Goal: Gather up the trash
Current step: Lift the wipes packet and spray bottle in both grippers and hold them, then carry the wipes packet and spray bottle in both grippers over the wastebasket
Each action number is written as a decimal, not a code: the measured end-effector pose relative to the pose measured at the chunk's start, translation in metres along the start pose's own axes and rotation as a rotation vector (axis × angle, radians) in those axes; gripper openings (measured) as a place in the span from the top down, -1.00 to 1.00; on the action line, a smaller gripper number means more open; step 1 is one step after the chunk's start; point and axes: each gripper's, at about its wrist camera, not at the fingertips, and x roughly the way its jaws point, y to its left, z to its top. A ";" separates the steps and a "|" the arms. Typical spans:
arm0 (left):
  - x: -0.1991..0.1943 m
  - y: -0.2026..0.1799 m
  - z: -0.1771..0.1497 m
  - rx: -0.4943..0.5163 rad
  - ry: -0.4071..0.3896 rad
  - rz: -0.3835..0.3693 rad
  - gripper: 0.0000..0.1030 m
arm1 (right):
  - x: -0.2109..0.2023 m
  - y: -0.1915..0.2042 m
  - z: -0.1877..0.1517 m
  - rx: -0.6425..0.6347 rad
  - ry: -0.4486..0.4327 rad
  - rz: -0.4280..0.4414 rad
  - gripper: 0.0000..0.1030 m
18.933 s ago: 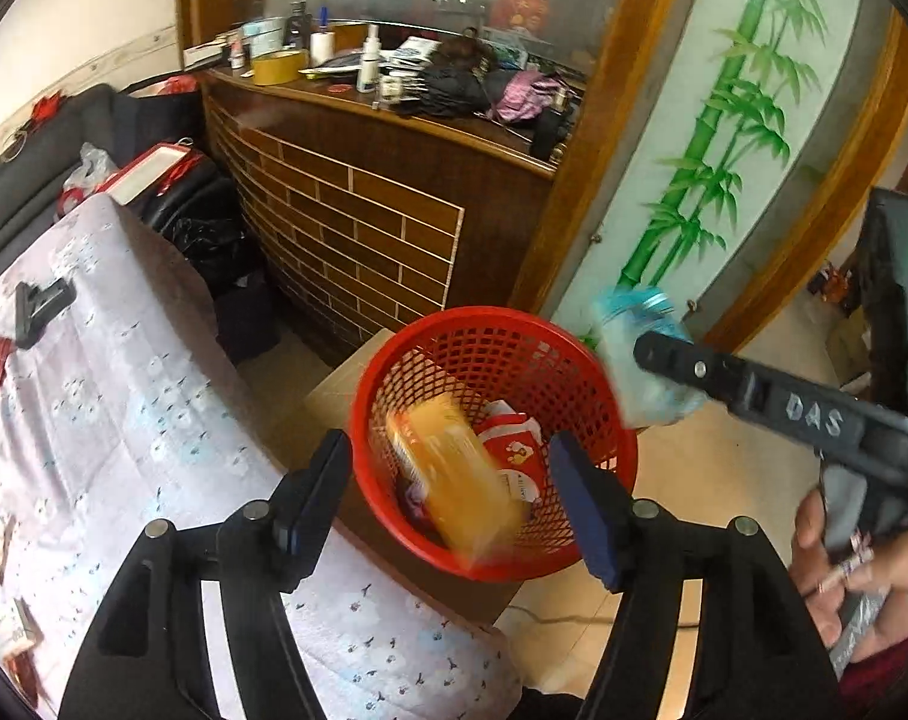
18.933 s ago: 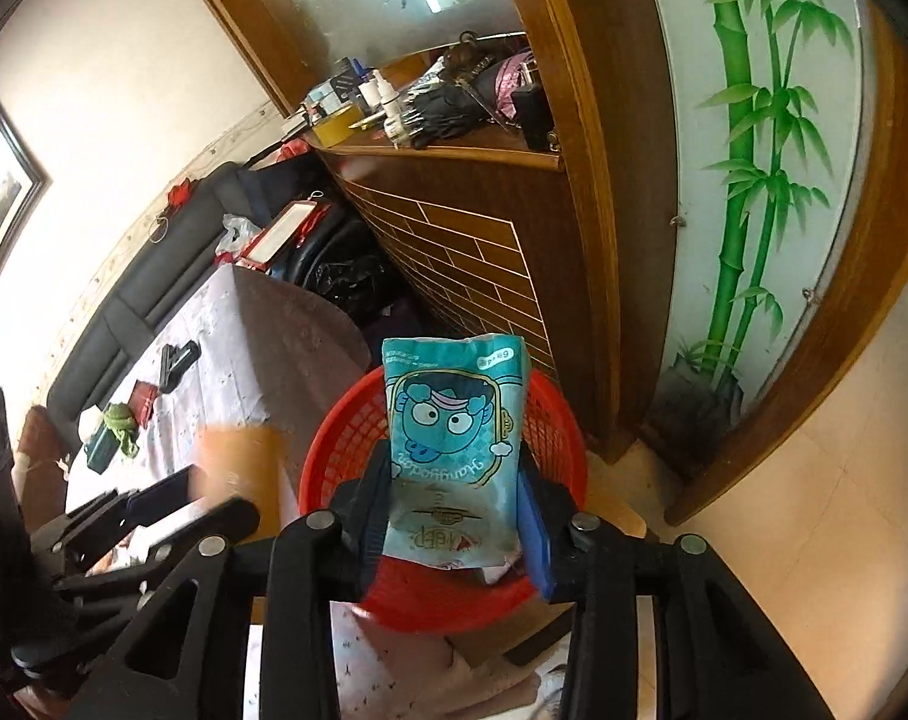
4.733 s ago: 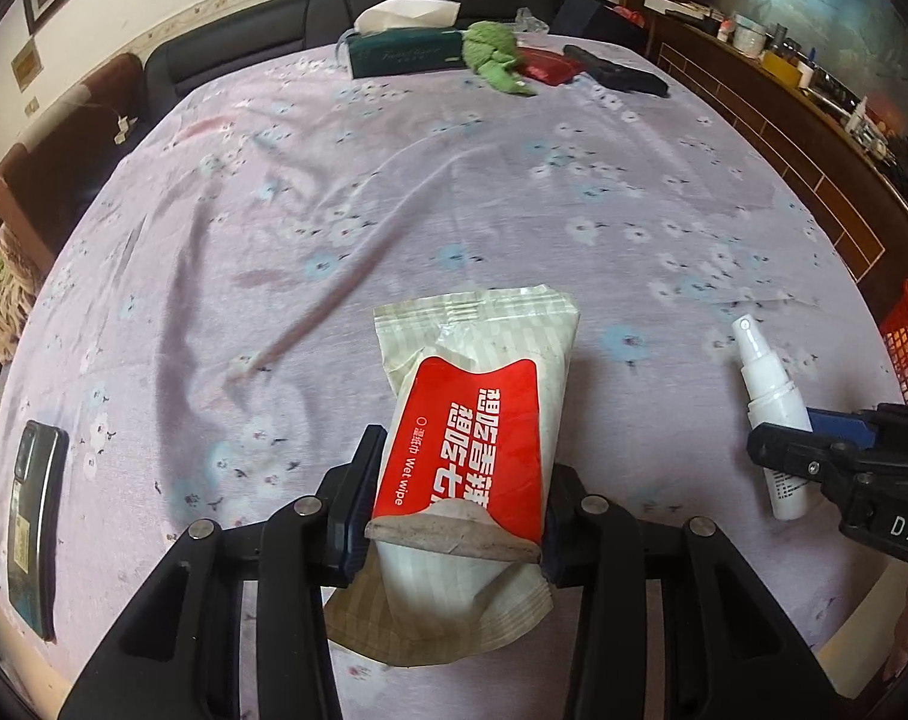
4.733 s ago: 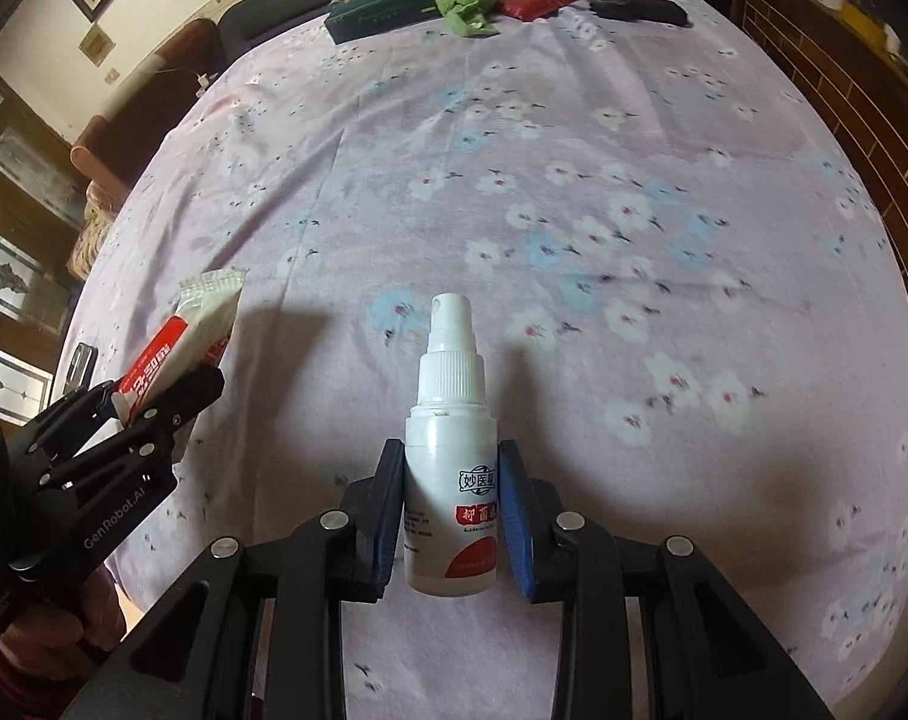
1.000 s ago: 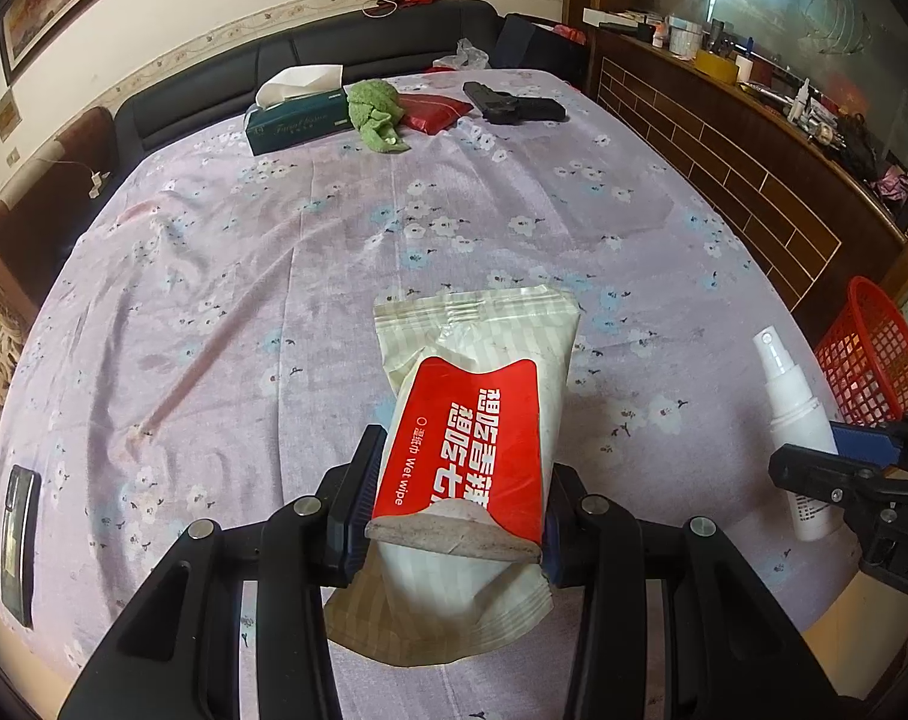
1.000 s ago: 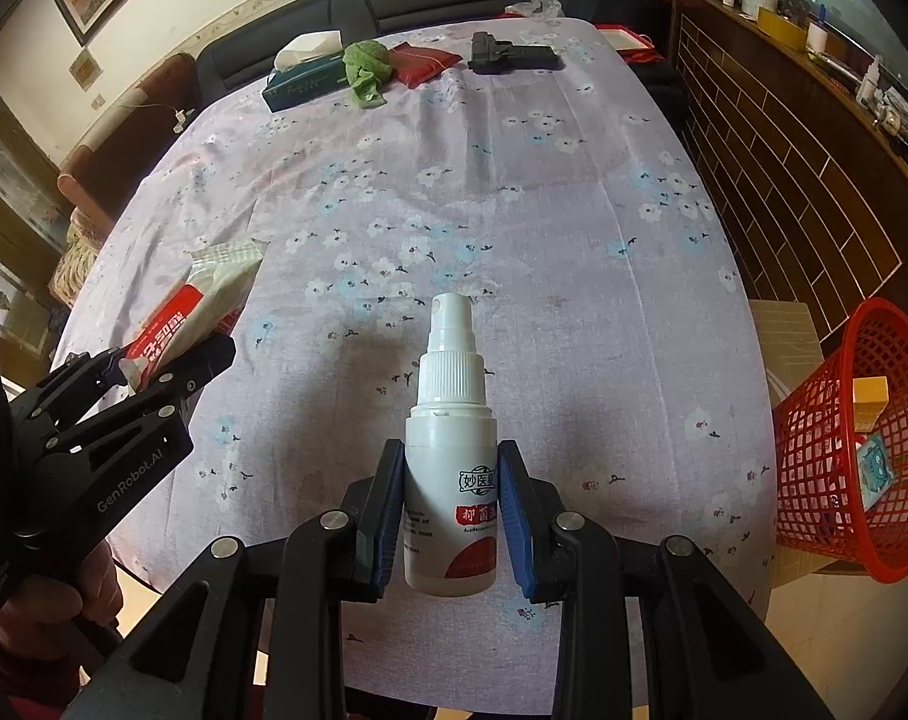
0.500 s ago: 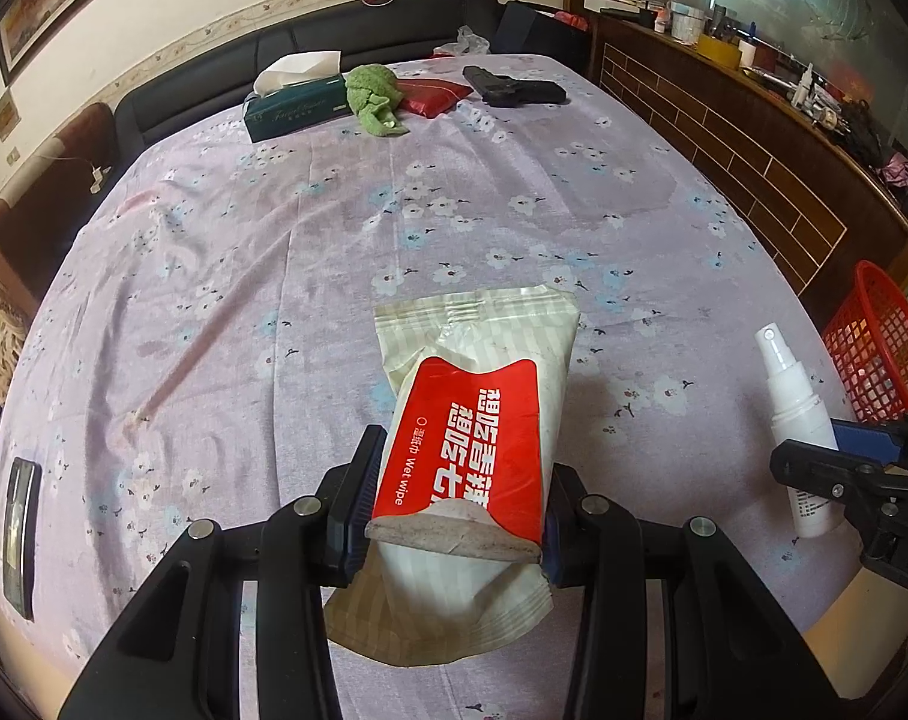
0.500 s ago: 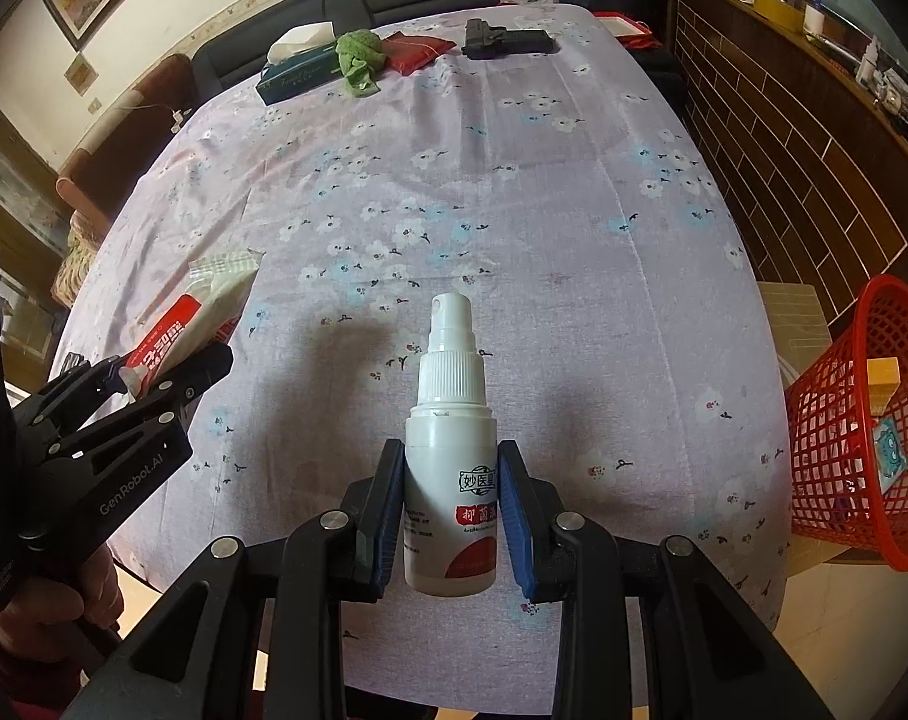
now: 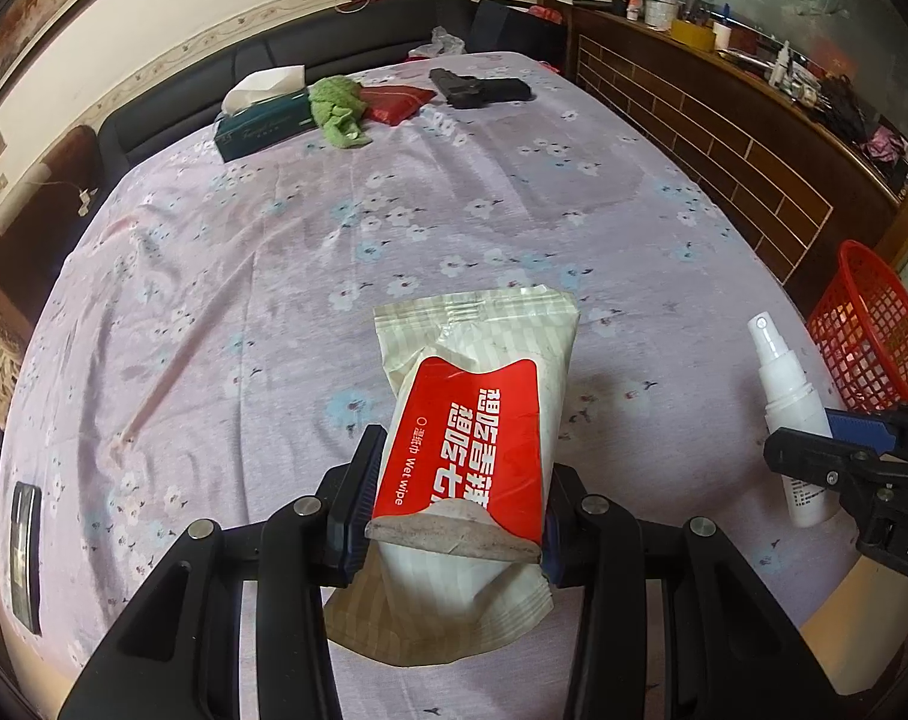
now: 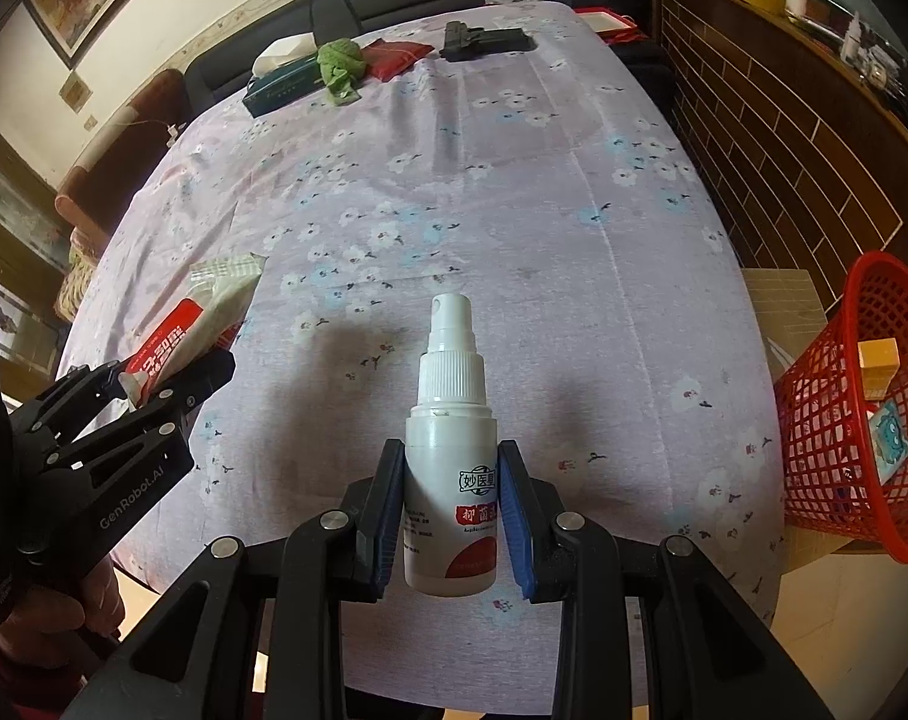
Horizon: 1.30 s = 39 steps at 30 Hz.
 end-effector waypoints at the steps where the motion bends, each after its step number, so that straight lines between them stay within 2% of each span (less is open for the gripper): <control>1: 0.000 -0.004 0.001 0.007 -0.002 -0.004 0.20 | -0.001 -0.003 0.000 0.005 -0.003 0.000 0.37; 21: -0.016 -0.114 0.033 0.216 -0.063 -0.109 0.19 | -0.067 -0.107 -0.013 0.212 -0.129 -0.061 0.37; 39: -0.026 -0.224 0.063 0.396 -0.099 -0.253 0.19 | -0.117 -0.210 -0.041 0.435 -0.210 -0.145 0.37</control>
